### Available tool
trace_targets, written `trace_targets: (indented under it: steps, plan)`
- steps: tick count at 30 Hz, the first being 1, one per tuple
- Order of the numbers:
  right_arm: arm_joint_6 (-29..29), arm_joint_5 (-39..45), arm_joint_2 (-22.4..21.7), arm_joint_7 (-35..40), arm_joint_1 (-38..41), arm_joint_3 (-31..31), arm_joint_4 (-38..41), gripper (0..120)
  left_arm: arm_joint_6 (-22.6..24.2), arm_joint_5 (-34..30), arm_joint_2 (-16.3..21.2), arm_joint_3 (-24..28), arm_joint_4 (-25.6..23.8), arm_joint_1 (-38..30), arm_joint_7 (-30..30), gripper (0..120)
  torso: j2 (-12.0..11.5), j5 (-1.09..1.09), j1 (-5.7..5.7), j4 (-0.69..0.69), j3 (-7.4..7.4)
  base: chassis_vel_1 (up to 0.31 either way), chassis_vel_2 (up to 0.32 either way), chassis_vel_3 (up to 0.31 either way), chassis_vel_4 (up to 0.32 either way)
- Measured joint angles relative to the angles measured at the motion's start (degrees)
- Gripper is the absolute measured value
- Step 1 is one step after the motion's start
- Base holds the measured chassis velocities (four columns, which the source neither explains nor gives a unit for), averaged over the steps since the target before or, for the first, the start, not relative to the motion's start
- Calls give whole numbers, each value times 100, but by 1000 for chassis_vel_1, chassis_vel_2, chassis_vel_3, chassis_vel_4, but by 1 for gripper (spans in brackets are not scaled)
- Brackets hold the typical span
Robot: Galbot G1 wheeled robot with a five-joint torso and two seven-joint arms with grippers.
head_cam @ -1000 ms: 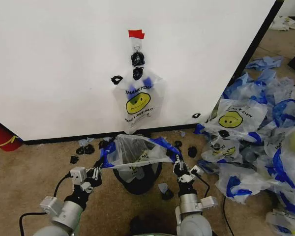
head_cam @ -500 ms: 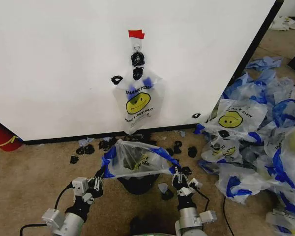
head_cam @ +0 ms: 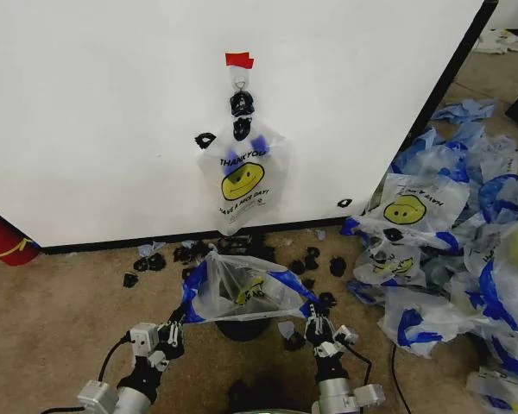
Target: Pick up the garbage bag from the wall and place it over the trash bin.
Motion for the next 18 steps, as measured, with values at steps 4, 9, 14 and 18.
trace_targets:
  steps: [4,9,14,18]
  plan:
    - [43,-75,-37,-24,-59,-48,-43,0,49,32,-29,-11,-26,49,-9,0,0,0,0,0,0,0,0,0,0]
    - [103,-143,-90,-59,-146,-102,-97,0,63,58,-45,1,-28,86,-10,0,0,-1,0,0,0,0,0,0,0]
    - [153,-186,-149,-87,-189,-122,-128,0,67,67,-24,-20,-63,160,-12,0,0,-3,0,0,0,0,0,0,0]
    - [161,-192,-230,-95,-179,-120,-158,0,82,68,34,-61,-85,229,-14,0,0,-1,0,0,0,0,0,0,0]
